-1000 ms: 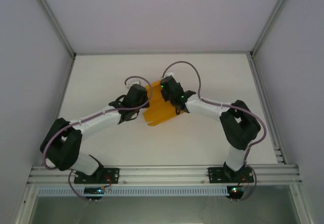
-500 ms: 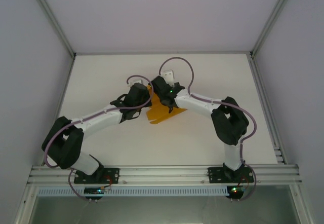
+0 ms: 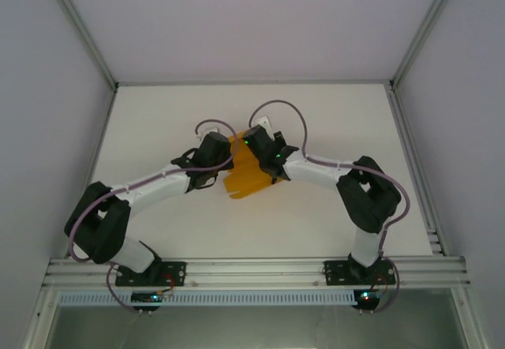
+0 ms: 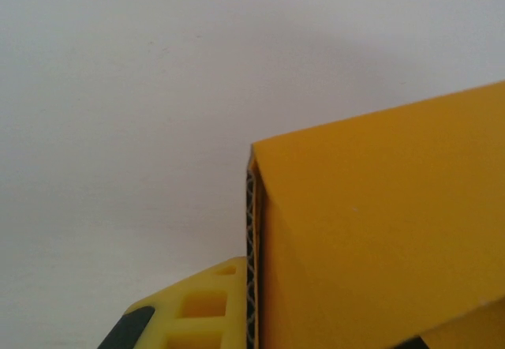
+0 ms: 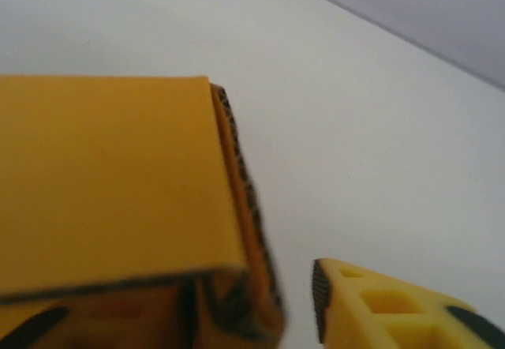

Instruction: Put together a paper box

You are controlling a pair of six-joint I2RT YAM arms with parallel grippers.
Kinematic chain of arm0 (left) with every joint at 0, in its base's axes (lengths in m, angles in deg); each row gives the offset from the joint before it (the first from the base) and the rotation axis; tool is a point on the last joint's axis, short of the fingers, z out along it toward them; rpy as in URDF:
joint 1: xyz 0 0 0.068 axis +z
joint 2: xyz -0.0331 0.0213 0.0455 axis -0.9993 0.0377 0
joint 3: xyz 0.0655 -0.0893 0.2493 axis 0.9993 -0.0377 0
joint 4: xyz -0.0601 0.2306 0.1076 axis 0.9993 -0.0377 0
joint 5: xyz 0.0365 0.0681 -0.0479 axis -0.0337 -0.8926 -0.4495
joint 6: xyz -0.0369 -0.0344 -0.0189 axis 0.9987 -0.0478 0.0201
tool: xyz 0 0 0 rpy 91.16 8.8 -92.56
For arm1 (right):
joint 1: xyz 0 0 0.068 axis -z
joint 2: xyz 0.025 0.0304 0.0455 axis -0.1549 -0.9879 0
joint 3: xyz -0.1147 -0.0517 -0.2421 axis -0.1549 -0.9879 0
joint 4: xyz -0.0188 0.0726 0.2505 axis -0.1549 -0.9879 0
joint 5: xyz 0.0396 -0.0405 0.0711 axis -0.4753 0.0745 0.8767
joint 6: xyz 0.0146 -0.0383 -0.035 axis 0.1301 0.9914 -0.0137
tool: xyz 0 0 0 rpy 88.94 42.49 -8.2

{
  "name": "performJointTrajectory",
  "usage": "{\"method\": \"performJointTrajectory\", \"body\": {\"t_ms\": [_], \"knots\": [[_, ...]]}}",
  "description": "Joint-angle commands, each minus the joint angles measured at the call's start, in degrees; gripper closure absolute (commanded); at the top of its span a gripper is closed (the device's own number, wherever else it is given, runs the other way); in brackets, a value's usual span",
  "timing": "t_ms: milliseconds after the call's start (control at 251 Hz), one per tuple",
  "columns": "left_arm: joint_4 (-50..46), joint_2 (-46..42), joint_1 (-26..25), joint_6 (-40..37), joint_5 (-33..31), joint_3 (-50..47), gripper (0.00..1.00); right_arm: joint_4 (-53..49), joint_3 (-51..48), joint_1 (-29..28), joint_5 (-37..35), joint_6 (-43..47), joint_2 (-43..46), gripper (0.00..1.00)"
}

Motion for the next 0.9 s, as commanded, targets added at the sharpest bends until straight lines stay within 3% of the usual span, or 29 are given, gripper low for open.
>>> {"method": "performJointTrajectory", "body": {"t_ms": [0, 140, 239, 263, 495, 635, 830, 894], "knots": [[-1.61, -2.62, 1.12, 0.55, -3.3, -0.94, 1.0, 4.04, -3.36, 1.49, 9.84, 6.68, 4.01, 0.47], [-1.17, -2.31, 1.08, 0.02, -3.04, -1.04, 1.0, 3.97, -5.48, 0.9, 22.69, 6.6, 7.87, 0.24], [-0.81, -2.52, 1.06, -0.91, -3.19, -1.21, 1.0, 4.75, -7.72, 0.39, 26.06, 6.59, 11.51, 0.1], [-0.76, -2.53, 1.12, -1.11, -3.27, -1.26, 1.0, 4.96, -8.35, 0.4, 26.75, 6.64, 12.52, 0.02], [-1.54, -2.08, 2.03, -8.0, -0.98, 0.94, 1.0, 5.2, -15.89, 0.81, 31.38, 1.16, 26.37, 0.01], [-7.15, -1.62, 5.6, -24.31, 11.43, 6.26, 1.0, -1.75, -19.91, 2.26, 27.08, -6.12, 37.73, 0.01], [-33.25, 2.45, 6.2, -54.01, 31.81, 19.28, 1.0, -22.44, -22.33, 10.18, 30.35, -19.15, 50.74, 0.01], [-41.23, 4.75, 4.23, -62.03, 31.53, 22.56, 1.0, -26.67, -23.38, 12.17, 31.45, -19.95, 53.78, 0.01]]}}
